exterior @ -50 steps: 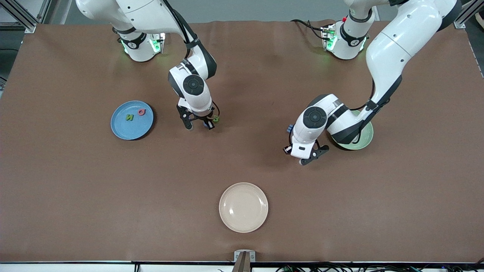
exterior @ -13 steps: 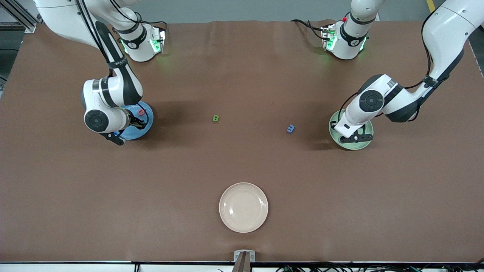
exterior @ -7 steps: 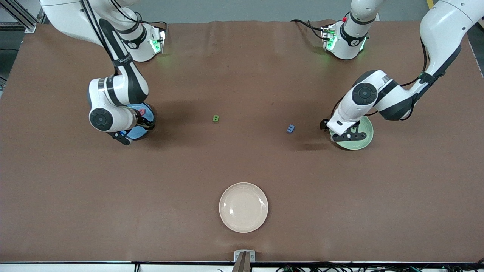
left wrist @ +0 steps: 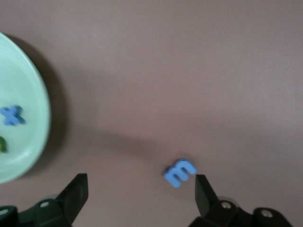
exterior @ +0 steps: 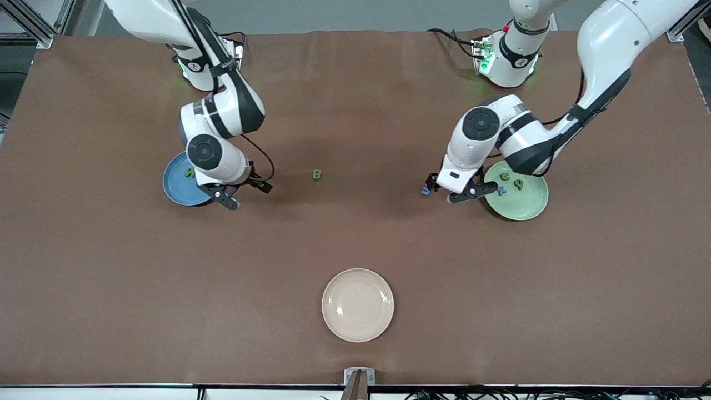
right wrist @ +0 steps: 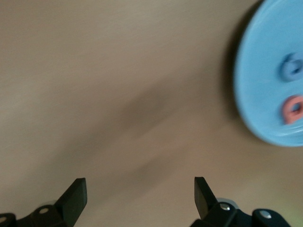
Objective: Sort uppercase to blue plate, lowercase to green plate
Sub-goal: 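Reach the left gripper to the blue m while the right gripper reaches green B, then grasp and carry the m with the left gripper while the right gripper grasps B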
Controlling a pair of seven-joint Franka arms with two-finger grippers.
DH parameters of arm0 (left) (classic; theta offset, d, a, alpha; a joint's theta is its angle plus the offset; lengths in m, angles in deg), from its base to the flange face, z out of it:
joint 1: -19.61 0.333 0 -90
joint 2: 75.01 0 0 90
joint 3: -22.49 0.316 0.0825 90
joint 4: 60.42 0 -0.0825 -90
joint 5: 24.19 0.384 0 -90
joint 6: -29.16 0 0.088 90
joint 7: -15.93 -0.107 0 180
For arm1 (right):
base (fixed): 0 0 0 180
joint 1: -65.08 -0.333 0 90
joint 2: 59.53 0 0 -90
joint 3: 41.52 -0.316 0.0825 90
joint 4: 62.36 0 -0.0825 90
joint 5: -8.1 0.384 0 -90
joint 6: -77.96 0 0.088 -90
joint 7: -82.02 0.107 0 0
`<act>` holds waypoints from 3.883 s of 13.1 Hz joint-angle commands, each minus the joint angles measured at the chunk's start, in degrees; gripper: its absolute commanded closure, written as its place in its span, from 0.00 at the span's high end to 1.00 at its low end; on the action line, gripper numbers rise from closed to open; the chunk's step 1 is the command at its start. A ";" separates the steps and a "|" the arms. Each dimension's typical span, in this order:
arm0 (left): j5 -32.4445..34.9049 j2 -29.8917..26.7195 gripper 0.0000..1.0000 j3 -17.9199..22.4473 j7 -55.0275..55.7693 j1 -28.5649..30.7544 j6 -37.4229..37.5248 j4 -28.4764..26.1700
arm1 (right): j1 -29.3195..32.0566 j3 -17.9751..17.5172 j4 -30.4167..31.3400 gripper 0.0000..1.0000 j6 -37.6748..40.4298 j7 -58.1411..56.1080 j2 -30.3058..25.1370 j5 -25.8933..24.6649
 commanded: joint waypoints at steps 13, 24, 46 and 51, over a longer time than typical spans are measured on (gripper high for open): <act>0.13 5.18 0.99 11.42 40.37 -12.73 -7.08 4.43 | -15.46 0.40 -0.53 0.99 -16.33 -10.06 7.36 -0.38; 0.49 5.27 0.75 14.59 40.92 -14.85 -10.78 1.35 | -18.62 0.49 3.35 0.75 -24.25 -12.03 7.45 -0.38; 1.19 1.40 0.04 -0.06 6.77 5.42 3.17 1.09 | -17.92 7.05 2.74 0.00 -6.36 -15.77 2.10 -0.56; 1.19 1.23 0.05 -6.14 -16.77 19.66 7.85 -1.19 | -17.92 17.70 3.35 0.00 8.17 -26.51 -4.84 -9.16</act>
